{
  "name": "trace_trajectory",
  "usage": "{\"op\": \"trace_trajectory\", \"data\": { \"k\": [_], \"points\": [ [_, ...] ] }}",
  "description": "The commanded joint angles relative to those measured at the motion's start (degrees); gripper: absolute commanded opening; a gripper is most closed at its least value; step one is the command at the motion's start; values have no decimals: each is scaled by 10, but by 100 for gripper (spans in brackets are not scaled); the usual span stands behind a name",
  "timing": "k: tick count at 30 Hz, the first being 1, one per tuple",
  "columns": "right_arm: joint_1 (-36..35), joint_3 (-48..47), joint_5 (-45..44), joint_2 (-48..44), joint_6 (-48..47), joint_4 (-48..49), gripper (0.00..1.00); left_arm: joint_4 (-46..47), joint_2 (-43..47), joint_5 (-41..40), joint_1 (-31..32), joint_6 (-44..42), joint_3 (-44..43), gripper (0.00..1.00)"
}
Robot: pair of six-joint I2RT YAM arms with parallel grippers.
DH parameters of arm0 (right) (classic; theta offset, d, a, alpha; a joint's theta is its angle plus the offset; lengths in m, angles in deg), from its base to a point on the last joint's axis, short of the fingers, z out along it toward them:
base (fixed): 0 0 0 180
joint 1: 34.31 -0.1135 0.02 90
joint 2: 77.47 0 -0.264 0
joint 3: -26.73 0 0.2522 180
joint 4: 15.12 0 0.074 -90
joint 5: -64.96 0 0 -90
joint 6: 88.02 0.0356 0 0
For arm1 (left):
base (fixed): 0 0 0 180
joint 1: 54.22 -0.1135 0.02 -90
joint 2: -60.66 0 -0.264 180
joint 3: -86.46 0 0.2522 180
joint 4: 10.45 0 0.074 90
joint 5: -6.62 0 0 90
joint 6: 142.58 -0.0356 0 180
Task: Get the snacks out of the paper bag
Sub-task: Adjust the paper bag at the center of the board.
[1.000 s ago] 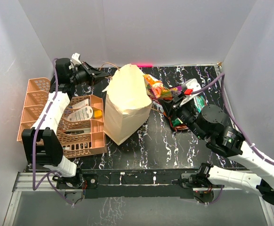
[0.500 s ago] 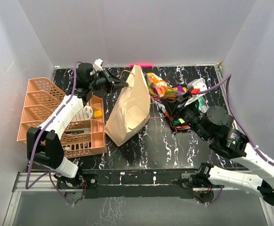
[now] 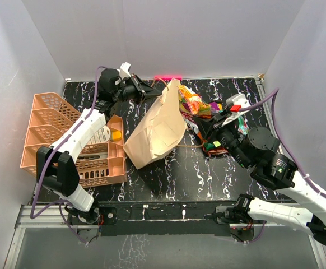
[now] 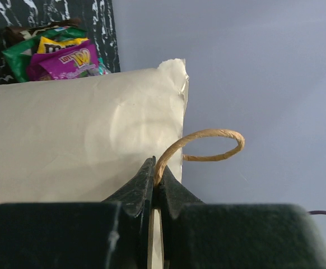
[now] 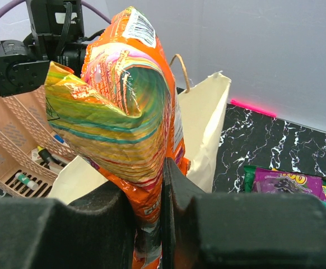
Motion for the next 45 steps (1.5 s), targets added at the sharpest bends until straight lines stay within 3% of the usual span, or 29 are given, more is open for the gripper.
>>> {"op": "trace_trajectory", "data": {
  "k": [1,7,15,20,30,37,45],
  "points": [
    [1,-19,-9,-12,13,47,7,43,4,15,5,28,4,0],
    [1,-24,-8,-10,14,46,7,-12,9,25,-2,-18,-8,0],
    [1,-23,0,-7,21,45,7,-85,-41,121,-76,-126,-58,0],
    [1,-18,0,-4,25,47,7,-202,-114,123,-85,-240,-176,0],
    [1,-16,-9,-6,24,46,7,-151,-205,189,-69,-201,-312,0],
    [1,-16,-14,-7,23,43,7,-142,-235,188,-37,-174,-388,0],
    [1,-31,-19,-9,25,36,7,-168,-269,163,-53,-168,-380,0]
  ]
}}
